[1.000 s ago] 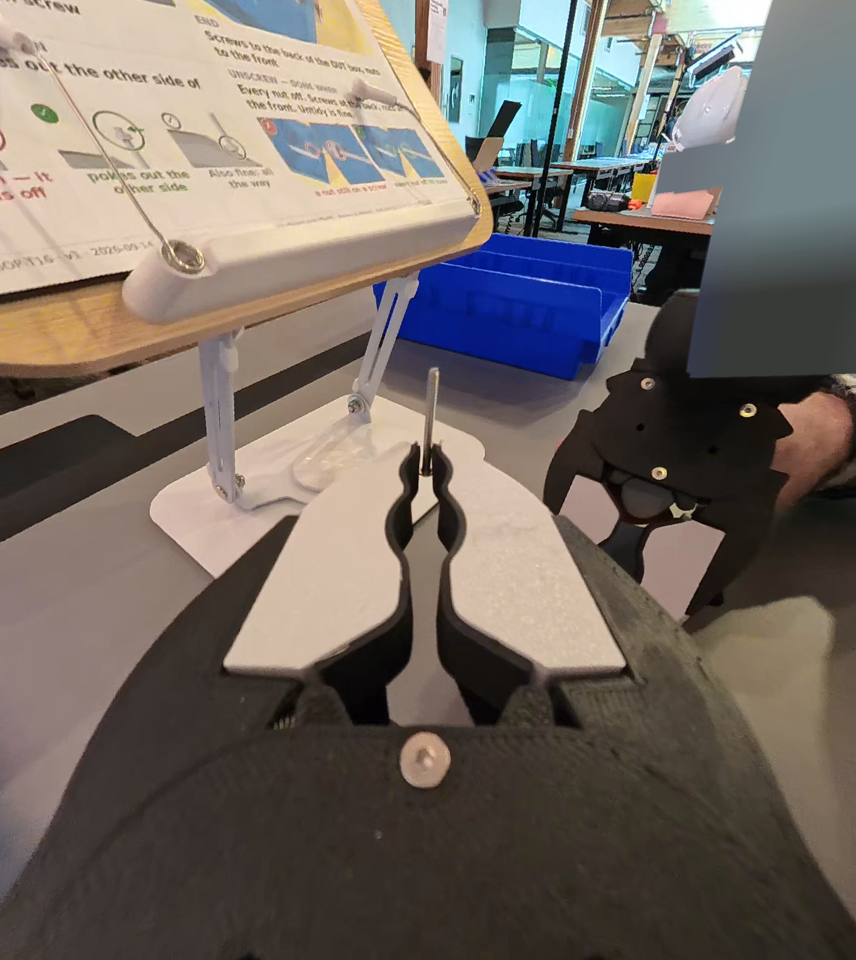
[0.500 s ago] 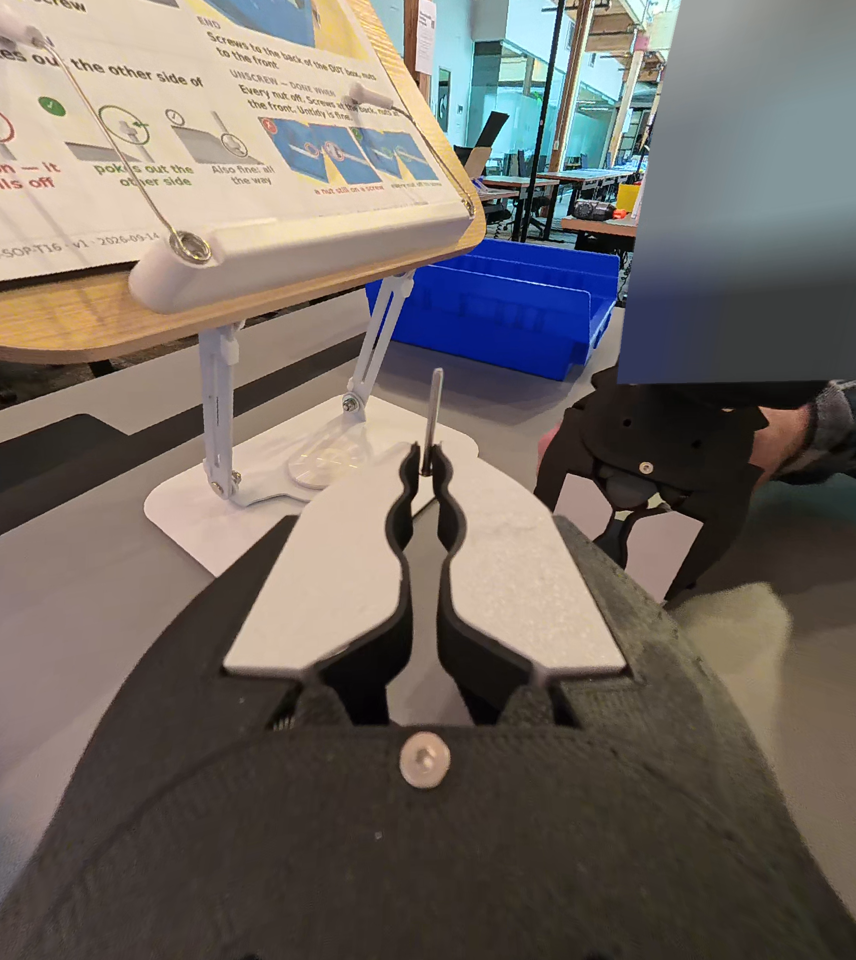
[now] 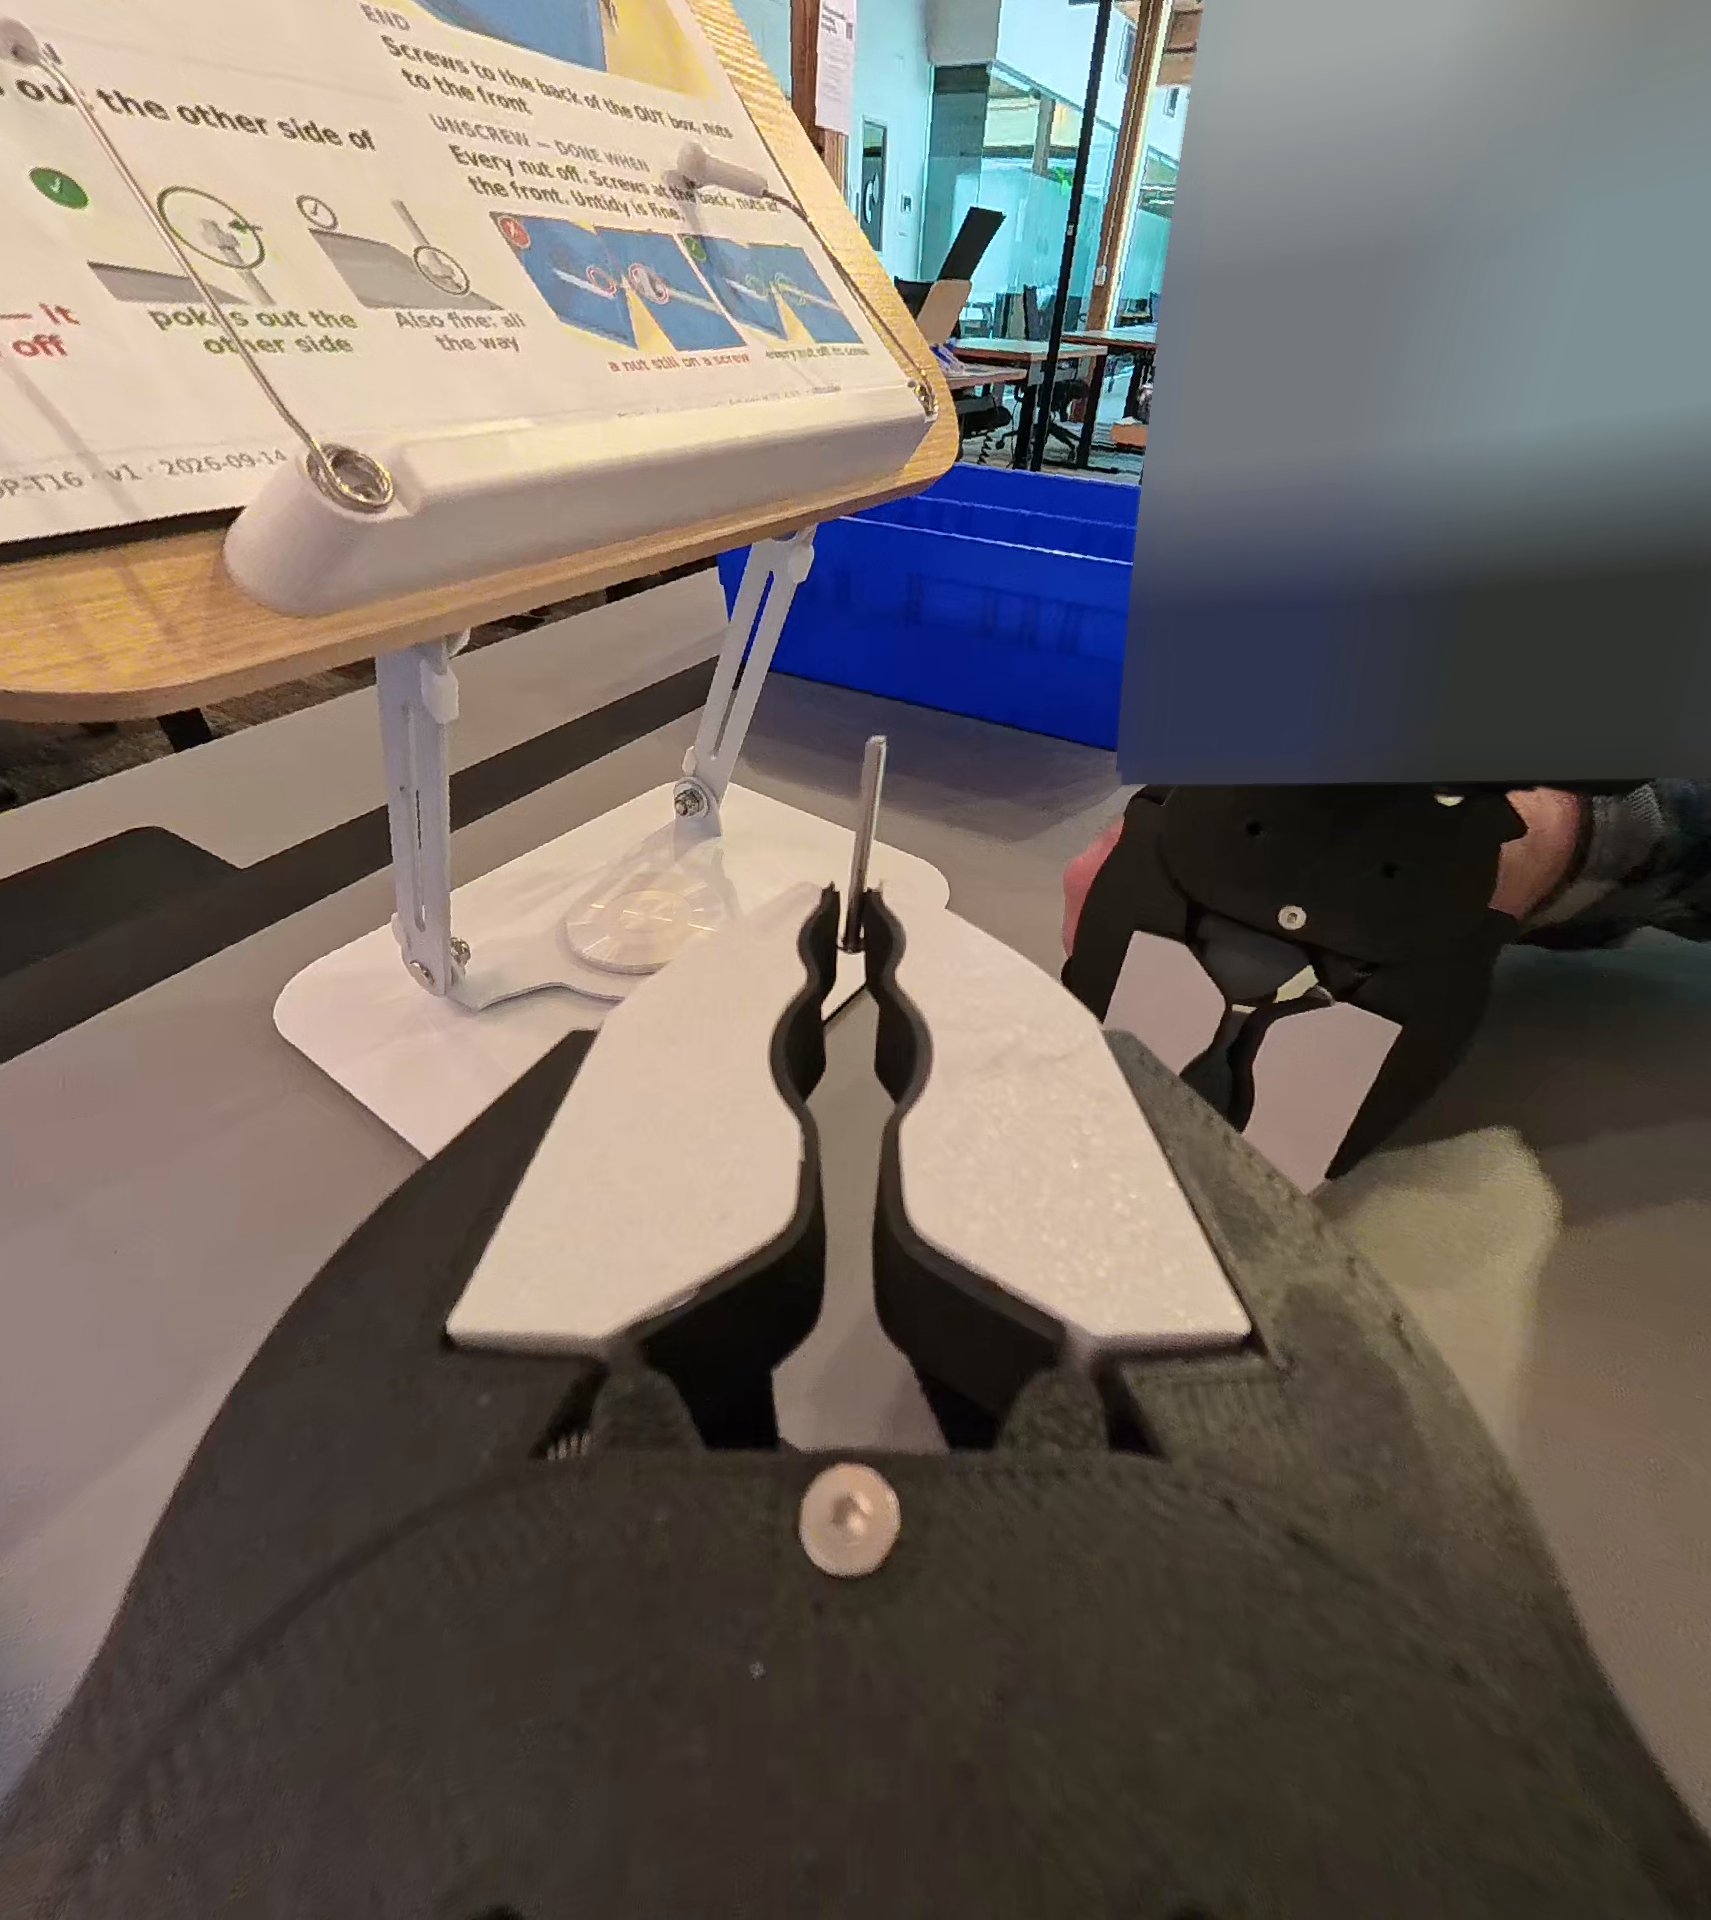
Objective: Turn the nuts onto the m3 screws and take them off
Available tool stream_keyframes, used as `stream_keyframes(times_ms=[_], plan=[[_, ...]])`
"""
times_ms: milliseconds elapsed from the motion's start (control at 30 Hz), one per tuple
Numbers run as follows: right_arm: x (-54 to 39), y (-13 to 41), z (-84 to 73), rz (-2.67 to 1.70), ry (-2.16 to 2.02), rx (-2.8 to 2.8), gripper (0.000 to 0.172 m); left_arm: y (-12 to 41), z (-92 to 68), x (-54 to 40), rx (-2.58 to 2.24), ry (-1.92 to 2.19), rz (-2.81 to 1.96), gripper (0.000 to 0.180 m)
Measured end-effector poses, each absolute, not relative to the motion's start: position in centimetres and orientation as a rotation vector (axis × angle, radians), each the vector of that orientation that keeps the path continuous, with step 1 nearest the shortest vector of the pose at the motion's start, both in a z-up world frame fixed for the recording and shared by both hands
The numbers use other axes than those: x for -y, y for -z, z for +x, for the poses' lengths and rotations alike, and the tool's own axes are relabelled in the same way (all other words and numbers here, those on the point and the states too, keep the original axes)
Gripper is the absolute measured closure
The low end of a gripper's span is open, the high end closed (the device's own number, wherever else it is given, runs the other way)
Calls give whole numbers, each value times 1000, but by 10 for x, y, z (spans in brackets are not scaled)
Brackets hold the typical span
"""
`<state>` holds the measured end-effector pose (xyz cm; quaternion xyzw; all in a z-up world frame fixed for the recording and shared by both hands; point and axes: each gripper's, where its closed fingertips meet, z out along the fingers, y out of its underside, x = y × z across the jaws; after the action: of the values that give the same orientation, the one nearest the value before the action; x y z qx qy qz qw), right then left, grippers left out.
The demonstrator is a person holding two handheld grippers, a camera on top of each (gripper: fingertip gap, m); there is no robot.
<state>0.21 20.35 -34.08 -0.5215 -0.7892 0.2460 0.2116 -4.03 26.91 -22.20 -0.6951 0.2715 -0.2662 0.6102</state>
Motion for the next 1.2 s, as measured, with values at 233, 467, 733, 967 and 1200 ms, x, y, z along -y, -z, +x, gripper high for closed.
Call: stream_keyframes(times_ms=[233, 467, 733, 967, 1200], plan=[[-208, 330, 5, -1451, -724, 2143, 167, 225, -38, -267, -635, 620, -1620, 177], [-224, 268, 14, -1419, -798, 2025, 167, 239, -25, -259, -656, 675, -1652, 176], [-235, 203, 10, -1309, -821, 1949, 167, 245, 3, -248, -763, 679, -1643, 176], [-230, 205, 5, -1285, -814, 1974, 167, 247, 16, -243, -823, 660, -1633, 177], [-230, 207, 8, -1280, -806, 1973, 167, 244, 15, -243, -826, 657, -1625, 176]])
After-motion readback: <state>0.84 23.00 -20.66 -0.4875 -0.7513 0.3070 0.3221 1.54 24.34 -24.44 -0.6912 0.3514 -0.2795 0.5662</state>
